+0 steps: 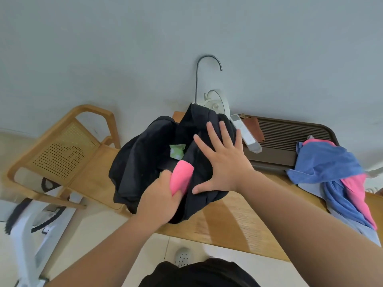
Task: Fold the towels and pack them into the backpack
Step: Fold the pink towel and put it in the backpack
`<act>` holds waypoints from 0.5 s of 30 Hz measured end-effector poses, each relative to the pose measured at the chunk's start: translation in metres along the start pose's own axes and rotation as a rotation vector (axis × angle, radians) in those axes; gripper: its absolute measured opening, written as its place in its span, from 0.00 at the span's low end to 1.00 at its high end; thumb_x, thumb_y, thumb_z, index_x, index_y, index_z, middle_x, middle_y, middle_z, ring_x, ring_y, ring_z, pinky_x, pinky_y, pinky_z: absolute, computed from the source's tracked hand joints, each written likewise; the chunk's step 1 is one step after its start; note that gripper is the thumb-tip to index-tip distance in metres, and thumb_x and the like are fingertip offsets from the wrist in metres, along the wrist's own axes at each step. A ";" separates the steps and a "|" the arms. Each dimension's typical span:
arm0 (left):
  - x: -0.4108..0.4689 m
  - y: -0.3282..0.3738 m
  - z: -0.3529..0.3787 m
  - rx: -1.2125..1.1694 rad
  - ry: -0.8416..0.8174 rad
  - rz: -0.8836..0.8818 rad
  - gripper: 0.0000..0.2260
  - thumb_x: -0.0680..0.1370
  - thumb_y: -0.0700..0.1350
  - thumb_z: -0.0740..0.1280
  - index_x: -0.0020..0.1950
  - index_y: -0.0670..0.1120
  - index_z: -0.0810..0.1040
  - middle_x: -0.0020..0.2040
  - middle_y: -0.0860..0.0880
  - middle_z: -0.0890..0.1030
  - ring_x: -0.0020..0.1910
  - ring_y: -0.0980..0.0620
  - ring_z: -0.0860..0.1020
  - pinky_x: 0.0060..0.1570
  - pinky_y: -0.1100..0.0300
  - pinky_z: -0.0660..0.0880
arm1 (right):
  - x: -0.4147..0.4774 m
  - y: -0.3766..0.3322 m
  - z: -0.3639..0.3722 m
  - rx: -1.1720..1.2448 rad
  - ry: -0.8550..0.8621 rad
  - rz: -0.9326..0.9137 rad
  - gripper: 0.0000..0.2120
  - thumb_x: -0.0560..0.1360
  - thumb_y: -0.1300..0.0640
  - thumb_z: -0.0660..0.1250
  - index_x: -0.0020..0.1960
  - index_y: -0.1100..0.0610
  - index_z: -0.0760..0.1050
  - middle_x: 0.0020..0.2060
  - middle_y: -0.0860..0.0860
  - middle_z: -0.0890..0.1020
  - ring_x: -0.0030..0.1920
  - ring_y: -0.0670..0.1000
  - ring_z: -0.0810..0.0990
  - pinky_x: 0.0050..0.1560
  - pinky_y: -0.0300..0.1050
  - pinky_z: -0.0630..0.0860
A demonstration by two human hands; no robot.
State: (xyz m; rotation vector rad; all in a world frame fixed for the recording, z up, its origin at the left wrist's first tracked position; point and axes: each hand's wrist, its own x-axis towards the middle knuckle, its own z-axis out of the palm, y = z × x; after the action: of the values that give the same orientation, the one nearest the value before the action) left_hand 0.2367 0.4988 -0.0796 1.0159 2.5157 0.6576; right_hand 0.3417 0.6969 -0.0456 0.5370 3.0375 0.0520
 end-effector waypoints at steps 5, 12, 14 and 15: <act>0.008 -0.008 -0.001 -0.019 0.049 -0.089 0.11 0.80 0.50 0.66 0.54 0.47 0.66 0.45 0.49 0.77 0.41 0.49 0.77 0.38 0.56 0.74 | -0.010 0.008 0.040 -0.066 -0.135 0.013 0.73 0.50 0.13 0.59 0.80 0.46 0.30 0.78 0.60 0.30 0.74 0.65 0.23 0.68 0.81 0.40; 0.033 -0.037 -0.041 0.145 0.251 0.043 0.13 0.78 0.53 0.69 0.49 0.48 0.67 0.39 0.49 0.74 0.36 0.48 0.75 0.33 0.54 0.68 | -0.005 -0.017 0.029 -0.001 -0.038 0.179 0.67 0.54 0.11 0.52 0.79 0.44 0.27 0.79 0.65 0.37 0.77 0.68 0.31 0.67 0.80 0.36; 0.046 -0.046 -0.052 0.165 0.270 0.038 0.14 0.78 0.55 0.68 0.49 0.47 0.69 0.39 0.49 0.74 0.38 0.47 0.75 0.34 0.53 0.70 | 0.002 -0.030 0.018 0.001 0.043 0.227 0.61 0.58 0.11 0.42 0.80 0.44 0.31 0.79 0.66 0.39 0.78 0.69 0.33 0.69 0.78 0.36; 0.054 -0.050 -0.056 0.127 0.248 0.009 0.14 0.78 0.56 0.67 0.51 0.46 0.70 0.41 0.50 0.74 0.40 0.46 0.76 0.36 0.52 0.71 | 0.005 -0.036 0.016 -0.003 0.078 0.227 0.59 0.60 0.12 0.40 0.81 0.44 0.33 0.79 0.66 0.39 0.78 0.69 0.33 0.70 0.77 0.37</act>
State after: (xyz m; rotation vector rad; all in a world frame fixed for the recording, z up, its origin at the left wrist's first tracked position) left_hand 0.1459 0.4897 -0.0674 1.0462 2.8007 0.6708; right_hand 0.3257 0.6648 -0.0633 0.8967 3.0343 0.0896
